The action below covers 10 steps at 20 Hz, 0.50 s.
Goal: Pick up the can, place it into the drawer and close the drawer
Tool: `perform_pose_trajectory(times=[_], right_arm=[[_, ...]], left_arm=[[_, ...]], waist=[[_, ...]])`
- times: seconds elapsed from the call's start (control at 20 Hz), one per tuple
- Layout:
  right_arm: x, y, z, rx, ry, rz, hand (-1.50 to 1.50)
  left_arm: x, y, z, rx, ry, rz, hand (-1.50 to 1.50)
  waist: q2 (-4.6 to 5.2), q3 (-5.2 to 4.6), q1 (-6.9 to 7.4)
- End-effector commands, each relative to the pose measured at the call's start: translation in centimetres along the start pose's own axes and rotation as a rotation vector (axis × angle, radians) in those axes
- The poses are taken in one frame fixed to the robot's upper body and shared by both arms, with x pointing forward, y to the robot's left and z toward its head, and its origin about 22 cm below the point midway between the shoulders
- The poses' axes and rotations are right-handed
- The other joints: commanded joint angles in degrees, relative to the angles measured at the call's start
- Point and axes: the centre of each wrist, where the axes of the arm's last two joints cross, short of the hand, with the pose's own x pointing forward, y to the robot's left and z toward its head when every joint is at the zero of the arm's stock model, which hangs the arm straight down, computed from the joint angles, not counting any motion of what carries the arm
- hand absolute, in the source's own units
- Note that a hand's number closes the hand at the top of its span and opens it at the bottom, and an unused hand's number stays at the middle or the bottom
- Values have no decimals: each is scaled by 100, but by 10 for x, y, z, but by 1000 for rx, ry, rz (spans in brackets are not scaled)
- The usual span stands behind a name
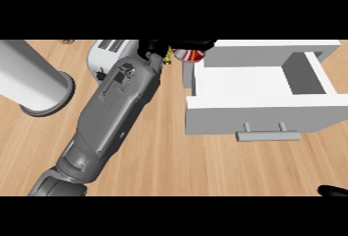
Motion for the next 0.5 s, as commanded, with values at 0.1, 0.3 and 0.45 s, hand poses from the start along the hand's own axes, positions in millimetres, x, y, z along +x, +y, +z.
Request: perform_pose_trajectory(times=[0.1,0.3,0.45], right_arm=[[19,-1,-4,-5,-12,10,-150],[-5,-1,-3,6,-10,-5,-150],[14,0,-14,-13,-1,-17,-150]], left_arm=[[57,-30,-12,-9,11,-27,150],[72,-47,-27,-4,7,-52,150],[51,-52,-26,-13,41,-79,150]], waist=[[-4,-1,25],[35,6,-96],[35,2,-126]])
